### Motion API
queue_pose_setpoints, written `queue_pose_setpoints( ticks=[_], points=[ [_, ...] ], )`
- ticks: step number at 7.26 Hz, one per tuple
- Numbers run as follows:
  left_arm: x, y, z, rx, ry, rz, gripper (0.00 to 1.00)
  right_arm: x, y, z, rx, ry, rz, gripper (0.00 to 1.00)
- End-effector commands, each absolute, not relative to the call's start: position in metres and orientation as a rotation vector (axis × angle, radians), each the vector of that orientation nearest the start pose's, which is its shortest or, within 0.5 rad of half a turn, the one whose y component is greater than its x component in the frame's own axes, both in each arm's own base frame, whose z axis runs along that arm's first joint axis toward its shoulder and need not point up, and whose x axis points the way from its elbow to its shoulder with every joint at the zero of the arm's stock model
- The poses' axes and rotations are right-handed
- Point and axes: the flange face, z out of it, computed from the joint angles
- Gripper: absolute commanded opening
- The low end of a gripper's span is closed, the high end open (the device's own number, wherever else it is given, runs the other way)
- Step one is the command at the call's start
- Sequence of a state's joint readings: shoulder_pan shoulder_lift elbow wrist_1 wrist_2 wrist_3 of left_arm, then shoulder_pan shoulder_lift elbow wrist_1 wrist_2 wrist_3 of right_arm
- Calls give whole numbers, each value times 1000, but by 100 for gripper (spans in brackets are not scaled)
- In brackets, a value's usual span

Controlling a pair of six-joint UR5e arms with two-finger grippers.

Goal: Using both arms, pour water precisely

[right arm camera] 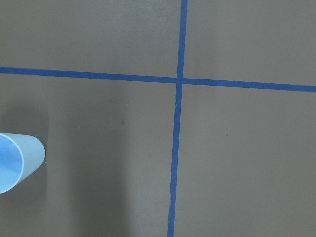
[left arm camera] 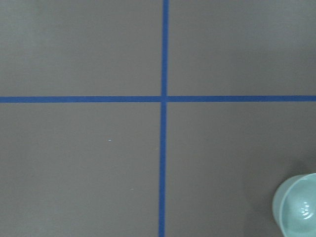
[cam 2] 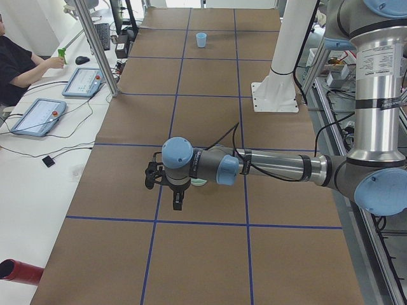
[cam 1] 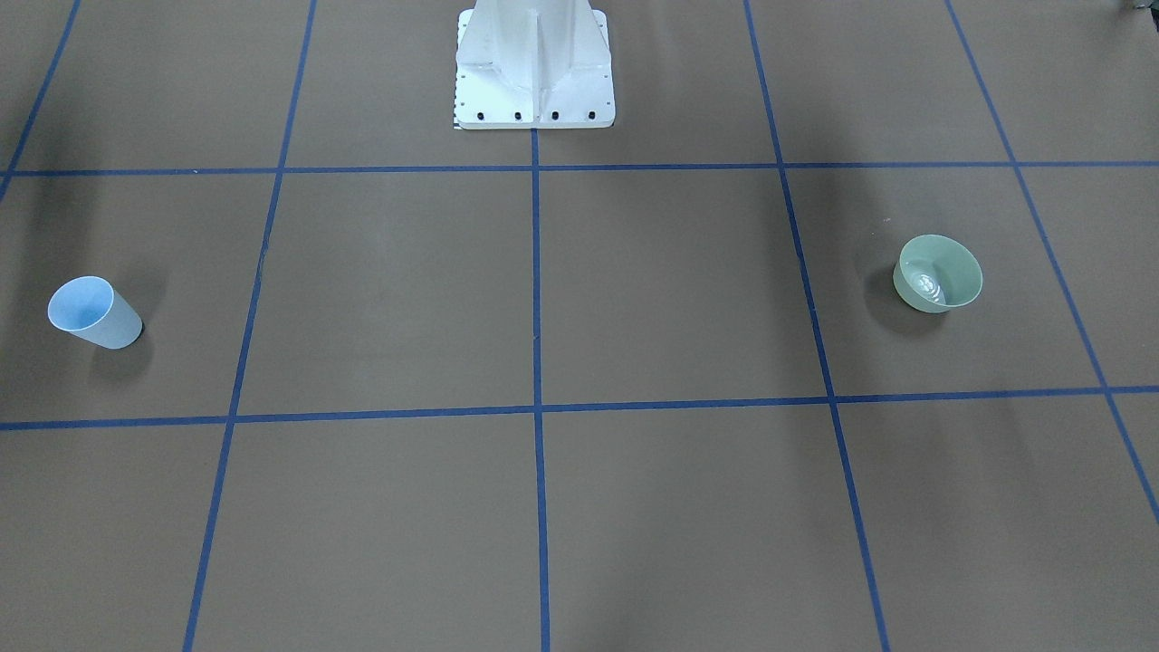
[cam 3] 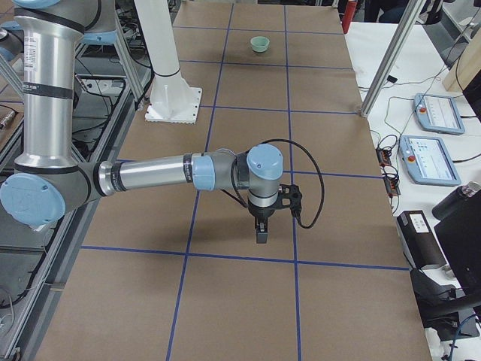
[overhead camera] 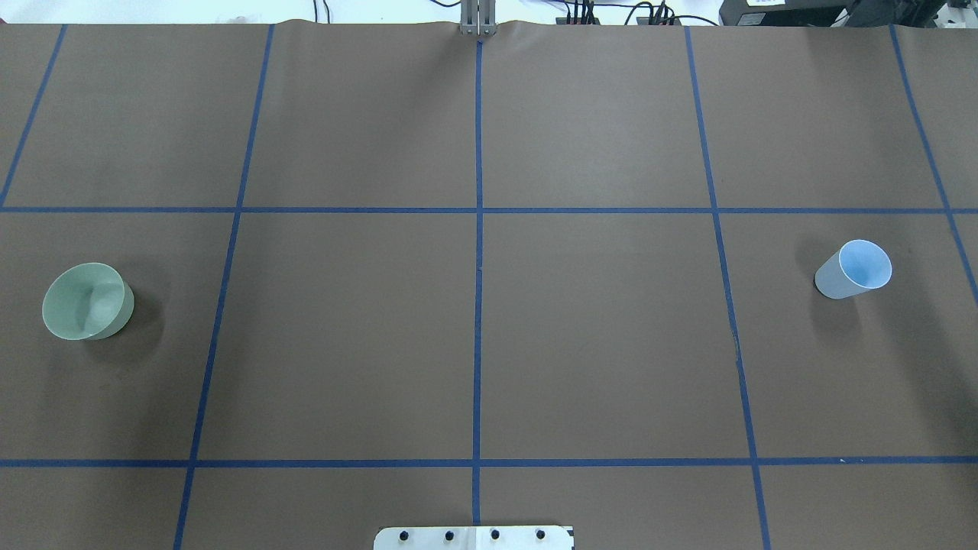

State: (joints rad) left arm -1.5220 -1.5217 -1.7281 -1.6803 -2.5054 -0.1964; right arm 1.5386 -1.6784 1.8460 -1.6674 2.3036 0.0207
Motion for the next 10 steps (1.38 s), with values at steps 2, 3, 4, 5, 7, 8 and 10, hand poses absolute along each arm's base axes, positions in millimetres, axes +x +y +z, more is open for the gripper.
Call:
queue_pose_setpoints(
  ticks=[2,3,4,5,7,8,10],
  points=[
    [74,-495,531,-2,958,-94,100,52,-448,587,48,-733,-38,100],
    [100,-461,559,24,921,-115,99,52,-448,587,48,-733,-36,100],
    [123,-442,564,39,941,-154,98,52,-448,587,47,-733,-35,100],
    [146,-430,569,27,935,-131,98,52,-448,587,48,-731,-36,100],
    [166,-432,607,50,862,-123,98,52,-447,587,46,-733,-35,100],
    [168,-435,625,50,863,-123,98,52,-447,587,46,-733,-34,100],
    [189,-437,632,33,863,-92,98,53,-446,588,43,-731,-33,100]
  ],
)
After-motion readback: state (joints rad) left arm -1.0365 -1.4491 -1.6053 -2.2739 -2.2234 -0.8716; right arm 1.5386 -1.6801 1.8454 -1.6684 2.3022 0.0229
